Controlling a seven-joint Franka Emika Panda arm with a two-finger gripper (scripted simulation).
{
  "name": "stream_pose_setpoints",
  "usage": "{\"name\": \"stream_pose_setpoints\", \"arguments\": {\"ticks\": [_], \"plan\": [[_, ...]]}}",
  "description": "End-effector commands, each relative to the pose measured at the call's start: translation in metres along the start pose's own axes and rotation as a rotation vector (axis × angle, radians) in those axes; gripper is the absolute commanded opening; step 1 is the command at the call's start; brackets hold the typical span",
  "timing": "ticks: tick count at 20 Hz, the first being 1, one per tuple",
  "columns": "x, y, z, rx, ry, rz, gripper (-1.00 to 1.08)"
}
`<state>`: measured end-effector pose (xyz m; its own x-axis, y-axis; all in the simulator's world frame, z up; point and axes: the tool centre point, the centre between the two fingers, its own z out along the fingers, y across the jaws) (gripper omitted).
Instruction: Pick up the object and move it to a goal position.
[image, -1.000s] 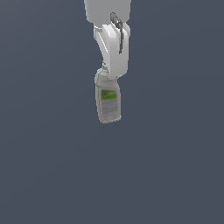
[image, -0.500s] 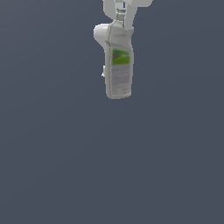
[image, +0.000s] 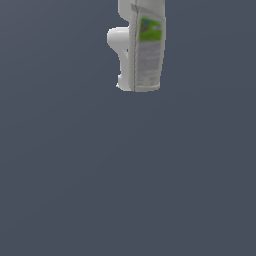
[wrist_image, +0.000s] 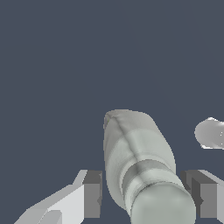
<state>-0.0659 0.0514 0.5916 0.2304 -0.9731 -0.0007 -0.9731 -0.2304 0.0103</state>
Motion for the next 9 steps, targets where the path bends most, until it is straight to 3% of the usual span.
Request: {"name": "stream_pose_setpoints", "arguments": {"ticks": [1,9], "plan": [[-0.0037,0.0036,-0.0138,0.010,0.001,0.000,-1.00],[-0.0075,0.0049,-0.0224,0.010,0.001,0.000,-1.00]]}}
